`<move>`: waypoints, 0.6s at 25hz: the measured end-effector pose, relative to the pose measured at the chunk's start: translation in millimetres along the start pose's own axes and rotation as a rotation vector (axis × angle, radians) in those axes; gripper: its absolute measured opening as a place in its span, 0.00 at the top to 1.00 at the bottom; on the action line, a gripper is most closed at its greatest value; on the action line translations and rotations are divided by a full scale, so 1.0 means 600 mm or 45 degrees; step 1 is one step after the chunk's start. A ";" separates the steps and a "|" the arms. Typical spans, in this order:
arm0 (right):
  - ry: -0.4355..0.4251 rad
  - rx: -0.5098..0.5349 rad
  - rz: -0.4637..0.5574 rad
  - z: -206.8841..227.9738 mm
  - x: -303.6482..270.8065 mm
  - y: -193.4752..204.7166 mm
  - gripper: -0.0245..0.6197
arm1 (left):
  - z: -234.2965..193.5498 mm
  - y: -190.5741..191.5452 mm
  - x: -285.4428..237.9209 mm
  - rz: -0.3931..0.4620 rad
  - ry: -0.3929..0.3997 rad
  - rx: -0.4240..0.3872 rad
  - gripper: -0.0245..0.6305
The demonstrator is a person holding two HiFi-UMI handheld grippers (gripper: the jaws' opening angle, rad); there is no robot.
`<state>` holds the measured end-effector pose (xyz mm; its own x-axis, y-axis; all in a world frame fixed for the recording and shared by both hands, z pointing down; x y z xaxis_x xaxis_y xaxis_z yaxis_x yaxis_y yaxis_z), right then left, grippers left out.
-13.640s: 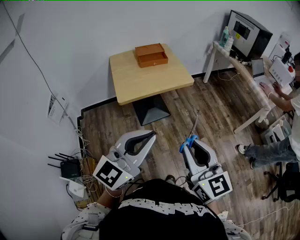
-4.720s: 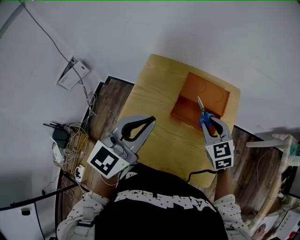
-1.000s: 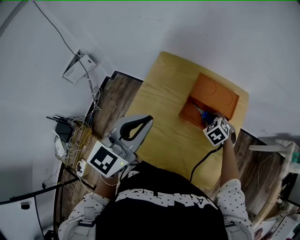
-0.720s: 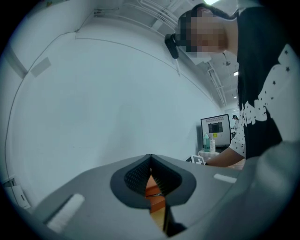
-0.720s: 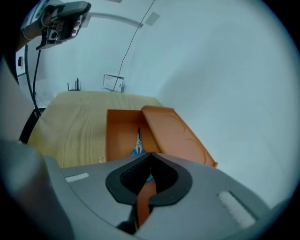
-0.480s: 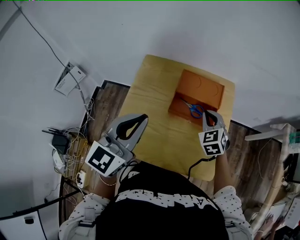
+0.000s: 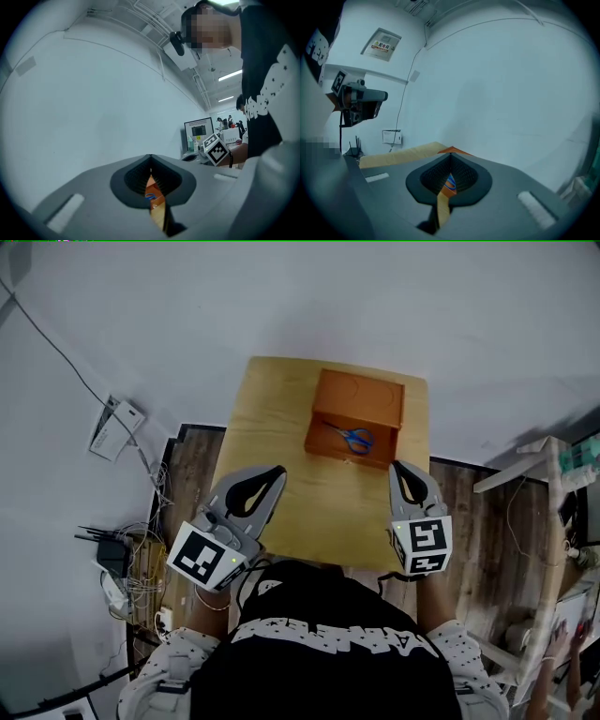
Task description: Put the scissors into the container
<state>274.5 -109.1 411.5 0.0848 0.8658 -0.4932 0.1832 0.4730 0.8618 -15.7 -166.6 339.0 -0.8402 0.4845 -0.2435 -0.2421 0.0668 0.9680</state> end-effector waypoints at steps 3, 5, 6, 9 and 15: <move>0.023 -0.017 0.014 0.005 0.037 0.009 0.94 | 0.014 -0.003 0.000 0.029 0.009 -0.013 0.96; 0.038 -0.018 0.026 0.007 0.057 0.014 0.94 | 0.024 -0.006 -0.002 0.035 0.020 -0.017 0.96; 0.043 -0.020 0.032 0.007 0.064 0.016 0.94 | 0.029 -0.007 -0.002 0.035 0.026 -0.018 0.96; 0.057 -0.026 0.043 0.007 0.080 0.018 0.94 | 0.036 -0.009 -0.006 0.031 0.043 -0.024 0.96; 0.076 -0.030 0.048 0.006 0.097 0.021 0.94 | 0.043 -0.011 -0.011 0.031 0.066 -0.031 0.96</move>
<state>285.2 -53.4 393.4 0.0328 0.8910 -0.4529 0.1581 0.4428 0.8826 4.0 -147.8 335.5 -0.8698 0.4402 -0.2230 -0.2322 0.0337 0.9721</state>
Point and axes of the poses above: the fingertips, and each gripper's own axes: x backward along the fingers, z to its right, y out of its underside, the point moved 10 cm from there along x, backward along the fingers, and after that the axes turned 12 degrees about -z, right-handed, at the moved point
